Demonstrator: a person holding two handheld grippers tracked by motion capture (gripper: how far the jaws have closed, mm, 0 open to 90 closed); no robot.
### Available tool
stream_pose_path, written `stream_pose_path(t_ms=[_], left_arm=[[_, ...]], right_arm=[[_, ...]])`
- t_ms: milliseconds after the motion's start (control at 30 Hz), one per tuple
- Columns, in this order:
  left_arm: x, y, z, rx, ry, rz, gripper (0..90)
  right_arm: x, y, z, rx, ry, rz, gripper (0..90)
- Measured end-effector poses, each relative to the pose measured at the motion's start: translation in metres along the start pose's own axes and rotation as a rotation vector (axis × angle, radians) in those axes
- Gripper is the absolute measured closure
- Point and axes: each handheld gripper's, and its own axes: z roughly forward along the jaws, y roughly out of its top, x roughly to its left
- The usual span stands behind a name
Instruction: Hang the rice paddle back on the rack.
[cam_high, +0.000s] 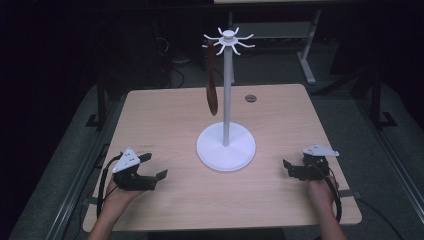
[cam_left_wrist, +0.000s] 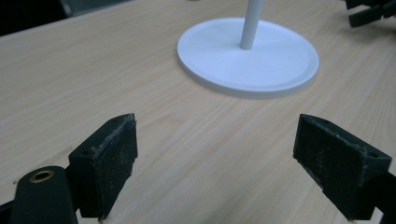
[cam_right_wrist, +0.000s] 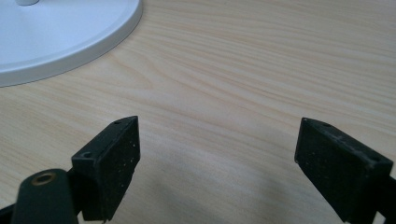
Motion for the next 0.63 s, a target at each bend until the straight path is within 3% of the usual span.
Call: stream_pose_path(t_ms=[400,633], left_arm=[[0.004,-0.016,0.009,0.066,0.009,0.028,13.2],[0.007,-0.018,0.007,0.055,0.020,0.001,13.3]], right_arm=[[0.000,0.000,0.000,0.001,0.001,-0.002,13.7],[0.000,0.000,0.000,0.001,0.001,-0.002,13.7]])
